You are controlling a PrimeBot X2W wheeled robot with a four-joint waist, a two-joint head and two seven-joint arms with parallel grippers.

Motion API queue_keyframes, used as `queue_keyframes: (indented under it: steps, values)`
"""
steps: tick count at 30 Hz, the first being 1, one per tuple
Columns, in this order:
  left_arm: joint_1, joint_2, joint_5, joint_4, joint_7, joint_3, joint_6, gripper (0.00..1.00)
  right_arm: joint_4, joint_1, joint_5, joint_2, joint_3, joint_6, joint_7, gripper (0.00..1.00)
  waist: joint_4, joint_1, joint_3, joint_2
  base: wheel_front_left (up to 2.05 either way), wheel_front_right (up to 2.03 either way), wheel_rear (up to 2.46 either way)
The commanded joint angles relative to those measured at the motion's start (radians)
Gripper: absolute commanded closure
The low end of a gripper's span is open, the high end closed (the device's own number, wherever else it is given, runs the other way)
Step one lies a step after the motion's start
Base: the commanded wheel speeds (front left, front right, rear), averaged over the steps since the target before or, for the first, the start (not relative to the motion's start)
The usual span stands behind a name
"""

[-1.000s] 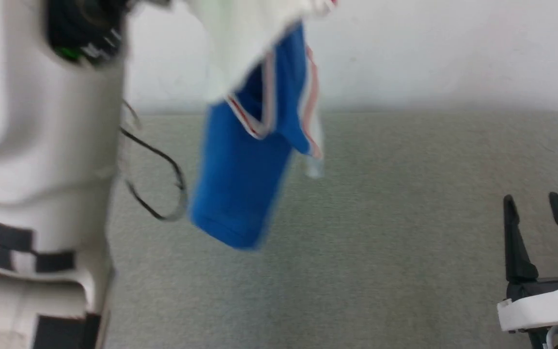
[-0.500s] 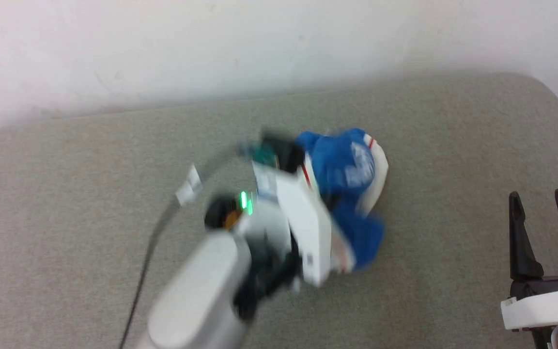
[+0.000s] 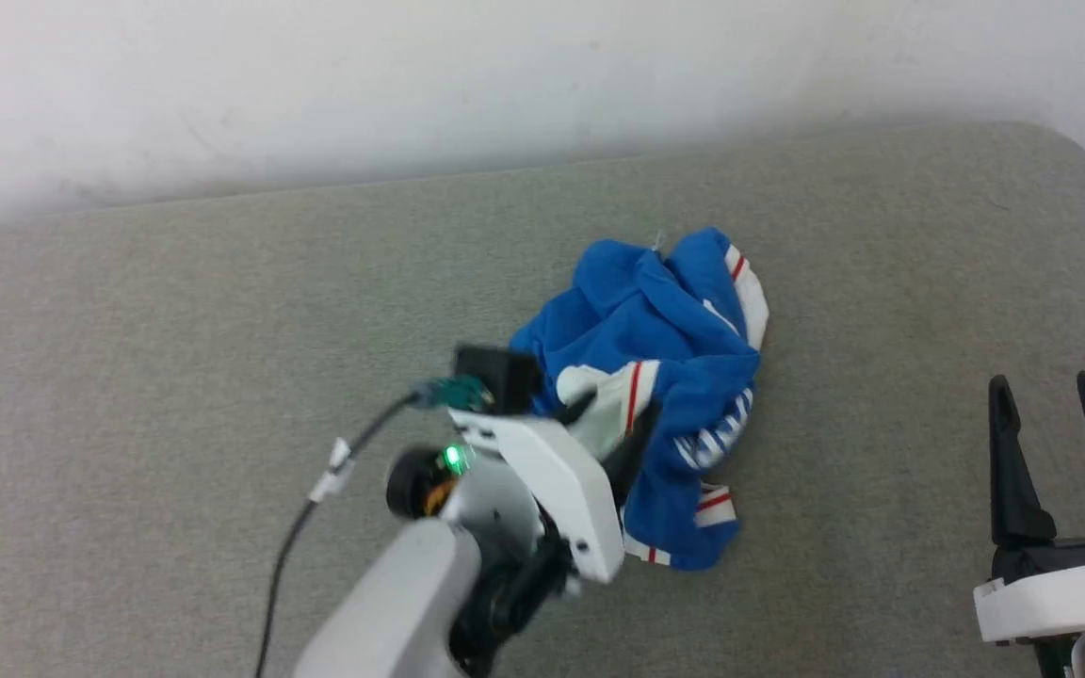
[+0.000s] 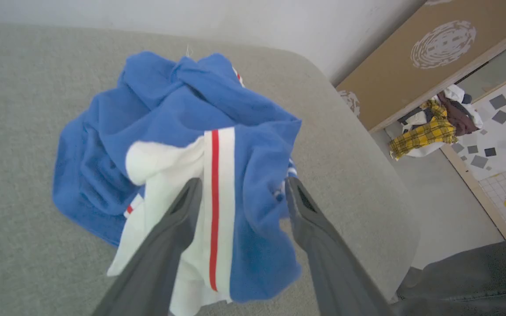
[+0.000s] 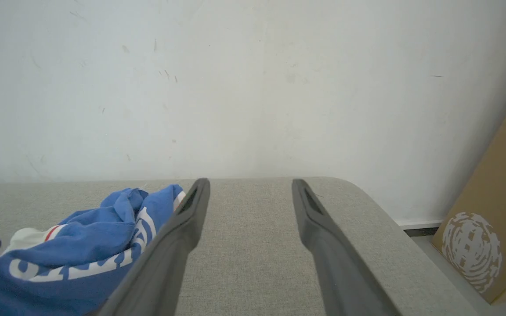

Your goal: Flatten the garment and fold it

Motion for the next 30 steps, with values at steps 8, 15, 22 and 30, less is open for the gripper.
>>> queue_keyframes:
  steps: [8,15,22,30]
  values:
    - [0.07,0.119,0.087,-0.253,-0.254,0.176,0.061,0.0,0.0,0.01,-0.007,0.003,0.012,-0.001,0.008,0.0,0.034,-0.0001,-0.046,0.0,0.0,0.0,0.0]
    - [0.343,0.266,0.207,-0.383,-0.494,0.275,0.098,0.0,0.003,0.06,-0.007,0.003,0.024,-0.001,0.009,0.0,0.036,-0.0001,-0.075,0.0,0.0,0.0,0.0]
    - [0.548,0.274,0.241,-0.411,-0.587,0.292,0.143,0.0,0.007,0.114,-0.002,0.003,0.018,-0.001,0.009,0.0,0.067,-0.0001,-0.076,0.0,0.0,0.0,0.0]
    - [0.512,0.257,0.243,-0.41,-0.594,0.268,0.125,0.0,0.003,0.041,-0.001,0.003,0.013,-0.001,0.085,0.0,0.095,-0.0001,-0.045,0.0,0.0,0.0,0.0]
